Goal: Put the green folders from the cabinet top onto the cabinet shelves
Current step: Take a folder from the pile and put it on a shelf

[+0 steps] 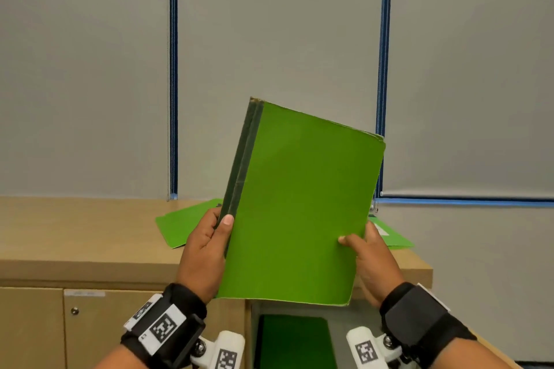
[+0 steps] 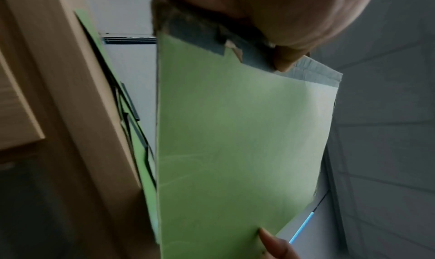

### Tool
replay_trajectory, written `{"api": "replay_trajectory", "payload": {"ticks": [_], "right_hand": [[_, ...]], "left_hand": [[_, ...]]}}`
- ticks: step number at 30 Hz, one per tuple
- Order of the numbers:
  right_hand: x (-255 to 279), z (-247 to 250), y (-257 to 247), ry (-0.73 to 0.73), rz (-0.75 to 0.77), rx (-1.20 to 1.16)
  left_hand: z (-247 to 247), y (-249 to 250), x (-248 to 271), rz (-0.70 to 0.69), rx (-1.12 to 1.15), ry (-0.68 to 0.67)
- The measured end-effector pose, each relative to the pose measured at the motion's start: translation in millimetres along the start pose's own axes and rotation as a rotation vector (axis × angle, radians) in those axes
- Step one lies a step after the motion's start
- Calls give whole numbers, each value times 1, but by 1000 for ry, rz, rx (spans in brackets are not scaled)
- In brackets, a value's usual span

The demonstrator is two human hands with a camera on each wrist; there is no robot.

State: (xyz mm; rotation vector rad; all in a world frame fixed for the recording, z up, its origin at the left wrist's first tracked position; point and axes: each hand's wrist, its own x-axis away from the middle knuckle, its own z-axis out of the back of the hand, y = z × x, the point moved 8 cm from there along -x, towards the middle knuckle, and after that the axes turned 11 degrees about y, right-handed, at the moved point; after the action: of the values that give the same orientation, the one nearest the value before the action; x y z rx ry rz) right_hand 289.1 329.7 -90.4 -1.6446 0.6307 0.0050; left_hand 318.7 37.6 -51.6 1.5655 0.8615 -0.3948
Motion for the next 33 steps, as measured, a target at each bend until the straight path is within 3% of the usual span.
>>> {"api": "replay_trajectory", "payload": {"ticks": [4,12,27,33], "right_hand": [[12,3,19,-57,-83,-42],[38,25,138,-35,-281,153],[65,84,322,-62,-634,285],[53,99,358,-22,-640,330]], "left_hand": [[13,-57,16,88,-157,-52],[30,-189,96,389,-500,-134],[24,-320,212,627,-732,-309],[3,-329,222,656,-707,-294]]}}
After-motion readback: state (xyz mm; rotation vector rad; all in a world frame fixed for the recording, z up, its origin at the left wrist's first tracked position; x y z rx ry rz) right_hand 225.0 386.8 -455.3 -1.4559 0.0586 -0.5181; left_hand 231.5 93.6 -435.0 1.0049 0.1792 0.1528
